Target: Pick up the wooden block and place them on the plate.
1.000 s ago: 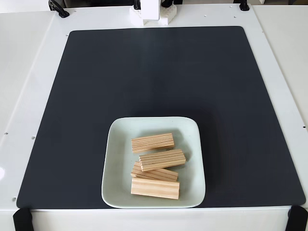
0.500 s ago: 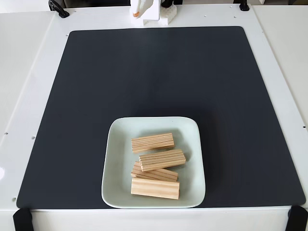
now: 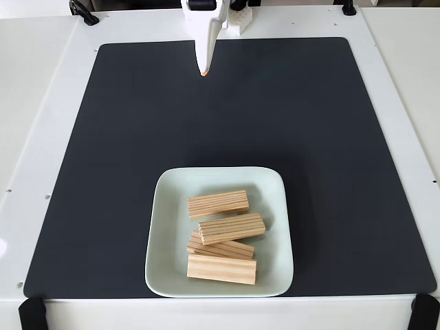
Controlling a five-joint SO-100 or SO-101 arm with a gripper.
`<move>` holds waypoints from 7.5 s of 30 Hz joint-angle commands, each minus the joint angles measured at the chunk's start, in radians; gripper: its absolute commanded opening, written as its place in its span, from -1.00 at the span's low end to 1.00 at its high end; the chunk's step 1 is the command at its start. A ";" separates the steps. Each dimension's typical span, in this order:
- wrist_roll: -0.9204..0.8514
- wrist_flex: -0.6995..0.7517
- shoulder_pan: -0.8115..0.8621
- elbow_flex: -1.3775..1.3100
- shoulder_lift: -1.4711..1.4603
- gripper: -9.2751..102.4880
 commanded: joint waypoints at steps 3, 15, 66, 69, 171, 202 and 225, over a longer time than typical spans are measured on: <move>0.008 0.219 -0.035 -0.067 0.012 -0.84; 0.006 0.285 -0.023 -0.091 0.011 -0.84; -0.006 0.284 -0.035 -0.101 0.002 -0.84; -0.006 0.284 -0.035 -0.101 0.002 -0.84; -0.006 0.284 -0.035 -0.101 0.002 -0.84; -0.006 0.284 -0.035 -0.101 0.002 -0.84; -0.006 0.284 -0.035 -0.101 0.002 -0.84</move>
